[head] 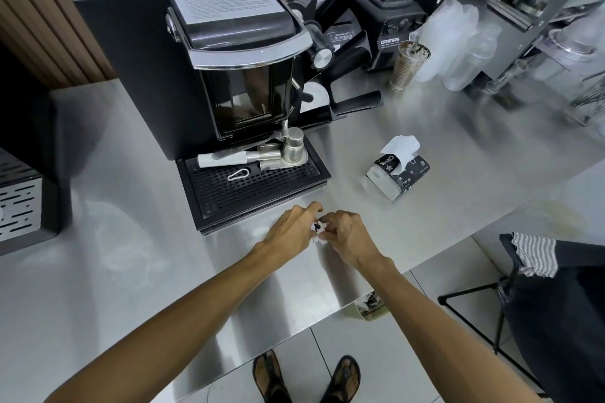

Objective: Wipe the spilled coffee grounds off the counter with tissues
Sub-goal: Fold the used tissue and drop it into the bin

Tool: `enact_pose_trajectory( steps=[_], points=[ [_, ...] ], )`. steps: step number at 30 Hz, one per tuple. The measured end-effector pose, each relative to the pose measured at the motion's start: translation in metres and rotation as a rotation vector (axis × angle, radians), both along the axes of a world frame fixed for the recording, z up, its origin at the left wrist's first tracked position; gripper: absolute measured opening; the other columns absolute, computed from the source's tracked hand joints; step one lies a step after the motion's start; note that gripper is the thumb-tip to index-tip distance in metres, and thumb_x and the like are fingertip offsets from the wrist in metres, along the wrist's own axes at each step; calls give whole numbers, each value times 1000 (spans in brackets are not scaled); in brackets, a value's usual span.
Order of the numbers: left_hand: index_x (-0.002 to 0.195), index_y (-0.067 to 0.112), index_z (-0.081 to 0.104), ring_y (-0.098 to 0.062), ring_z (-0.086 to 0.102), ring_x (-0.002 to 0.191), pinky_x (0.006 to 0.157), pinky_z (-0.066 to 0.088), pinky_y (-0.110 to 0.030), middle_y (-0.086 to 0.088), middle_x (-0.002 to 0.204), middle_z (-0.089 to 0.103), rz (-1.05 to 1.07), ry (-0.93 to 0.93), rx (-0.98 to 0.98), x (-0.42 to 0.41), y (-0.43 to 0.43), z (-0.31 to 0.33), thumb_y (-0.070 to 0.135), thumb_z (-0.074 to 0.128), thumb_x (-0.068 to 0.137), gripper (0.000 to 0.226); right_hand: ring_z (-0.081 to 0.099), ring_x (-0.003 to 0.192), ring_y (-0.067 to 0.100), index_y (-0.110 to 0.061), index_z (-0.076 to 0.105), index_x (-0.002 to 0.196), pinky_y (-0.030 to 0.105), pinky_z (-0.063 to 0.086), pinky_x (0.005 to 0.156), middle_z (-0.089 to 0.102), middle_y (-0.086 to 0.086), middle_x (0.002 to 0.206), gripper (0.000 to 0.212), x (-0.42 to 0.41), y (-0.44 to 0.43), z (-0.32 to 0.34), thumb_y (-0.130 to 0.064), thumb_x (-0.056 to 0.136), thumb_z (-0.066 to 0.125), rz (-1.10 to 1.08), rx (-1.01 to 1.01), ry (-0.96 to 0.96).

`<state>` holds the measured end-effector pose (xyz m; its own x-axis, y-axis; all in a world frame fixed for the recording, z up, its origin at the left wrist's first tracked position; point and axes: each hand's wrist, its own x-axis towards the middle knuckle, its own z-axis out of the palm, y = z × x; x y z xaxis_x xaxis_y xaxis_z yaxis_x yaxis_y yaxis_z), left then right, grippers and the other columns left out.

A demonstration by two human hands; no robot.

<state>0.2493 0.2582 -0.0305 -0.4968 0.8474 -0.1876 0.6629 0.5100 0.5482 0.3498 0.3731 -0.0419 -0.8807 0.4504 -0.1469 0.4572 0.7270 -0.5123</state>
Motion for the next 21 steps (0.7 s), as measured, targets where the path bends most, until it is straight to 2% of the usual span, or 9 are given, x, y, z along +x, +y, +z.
enact_pose_trajectory(
  steps=[4, 7, 10, 13, 17, 19, 21],
  points=[
    [129, 17, 44, -30, 63, 98, 81, 54, -46, -8, 114, 67, -17, -11, 11, -2, 0, 2, 11, 64, 90, 44, 61, 70, 24, -10, 73, 91, 36, 52, 66, 64, 10, 79, 12, 2, -1, 3, -7, 80, 71, 15, 12, 13],
    [127, 19, 42, -27, 64, 93, 79, 54, -46, -6, 112, 68, -33, -28, 27, -3, -1, 1, 14, 64, 91, 43, 54, 69, 19, -14, 72, 89, 29, 45, 63, 56, 4, 77, 8, 3, -2, 5, -9, 82, 70, 34, 25, 27],
    [127, 21, 41, -25, 64, 91, 79, 55, -46, -5, 111, 68, -39, -39, 37, -4, -1, 0, 15, 65, 91, 43, 47, 71, 17, -11, 70, 85, 28, 40, 64, 50, 1, 76, 3, 4, -4, 5, -10, 85, 67, 52, 48, 49],
    [126, 22, 41, -25, 64, 91, 79, 55, -46, -5, 110, 68, -48, -47, 52, -4, -2, -2, 15, 65, 91, 44, 47, 77, 18, -9, 69, 83, 31, 43, 64, 50, 2, 76, 6, 6, -6, 5, -10, 88, 66, 76, 88, 68],
    [125, 23, 40, -23, 63, 88, 78, 55, -45, -4, 108, 67, -67, -64, 63, -5, -4, -3, 13, 62, 92, 40, 52, 83, 21, -8, 71, 92, 28, 45, 65, 55, 7, 83, 11, 10, -9, 5, -14, 92, 62, 103, 142, 87],
    [125, 22, 40, -21, 63, 87, 75, 56, -40, -4, 109, 66, -81, -68, 61, -6, -5, -2, 13, 62, 93, 40, 52, 86, 22, -7, 70, 95, 31, 48, 67, 54, 8, 85, 13, 11, -10, 7, -16, 94, 59, 121, 144, 80],
    [125, 22, 40, -19, 62, 85, 67, 54, -33, -5, 109, 65, -97, -74, 56, -5, -4, 0, 12, 62, 93, 40, 52, 87, 22, -7, 70, 95, 32, 48, 70, 52, 6, 83, 13, 13, -7, 8, -14, 93, 58, 131, 127, 69]
  ],
)
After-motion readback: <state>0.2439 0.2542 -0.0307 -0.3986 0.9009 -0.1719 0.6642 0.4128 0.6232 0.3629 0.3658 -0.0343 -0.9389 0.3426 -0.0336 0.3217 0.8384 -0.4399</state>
